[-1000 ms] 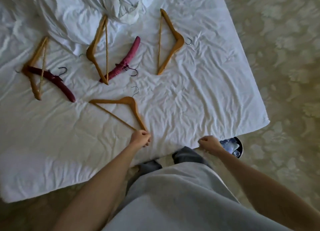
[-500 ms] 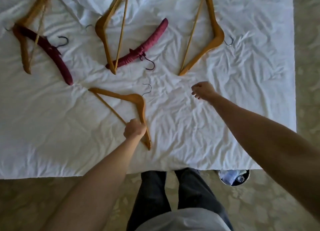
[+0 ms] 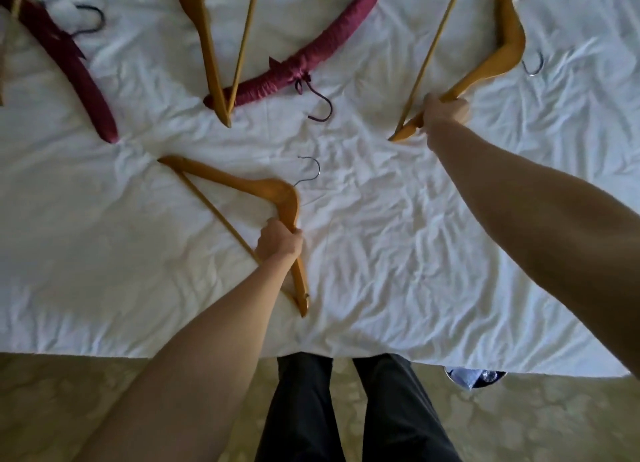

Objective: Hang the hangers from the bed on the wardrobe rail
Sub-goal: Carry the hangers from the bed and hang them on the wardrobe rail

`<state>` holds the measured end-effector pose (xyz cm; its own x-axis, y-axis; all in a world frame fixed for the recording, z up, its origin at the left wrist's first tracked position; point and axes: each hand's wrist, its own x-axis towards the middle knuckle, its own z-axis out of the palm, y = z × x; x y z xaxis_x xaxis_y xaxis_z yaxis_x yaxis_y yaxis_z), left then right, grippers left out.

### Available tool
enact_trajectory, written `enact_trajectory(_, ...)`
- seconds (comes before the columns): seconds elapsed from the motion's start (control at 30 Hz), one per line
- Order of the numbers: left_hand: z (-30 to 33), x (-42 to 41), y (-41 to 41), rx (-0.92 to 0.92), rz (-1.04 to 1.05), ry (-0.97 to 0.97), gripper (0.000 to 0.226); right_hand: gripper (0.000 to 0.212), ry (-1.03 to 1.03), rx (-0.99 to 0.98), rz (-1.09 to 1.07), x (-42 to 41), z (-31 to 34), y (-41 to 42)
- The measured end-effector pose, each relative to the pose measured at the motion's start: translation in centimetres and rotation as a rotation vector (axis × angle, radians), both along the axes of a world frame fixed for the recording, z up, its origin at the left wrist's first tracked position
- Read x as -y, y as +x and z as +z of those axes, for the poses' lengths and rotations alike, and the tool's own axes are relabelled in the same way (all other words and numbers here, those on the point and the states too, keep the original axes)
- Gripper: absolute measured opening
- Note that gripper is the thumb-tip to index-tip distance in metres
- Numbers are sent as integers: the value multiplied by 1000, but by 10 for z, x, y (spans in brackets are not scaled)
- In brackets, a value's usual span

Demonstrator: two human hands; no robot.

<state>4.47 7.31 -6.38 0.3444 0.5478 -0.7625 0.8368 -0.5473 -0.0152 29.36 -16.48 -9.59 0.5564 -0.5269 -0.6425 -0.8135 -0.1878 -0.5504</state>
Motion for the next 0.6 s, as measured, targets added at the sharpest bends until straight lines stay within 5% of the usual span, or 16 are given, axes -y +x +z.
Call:
enact_trajectory(0.37, 124, 5, -29, 453, 245, -208, 20, 28, 38, 110, -59, -36, 164, -180)
enact_trajectory(0.6, 220, -4, -76, 643, 342, -397, 17, 17, 93, 178, 228, -61, 258, -297)
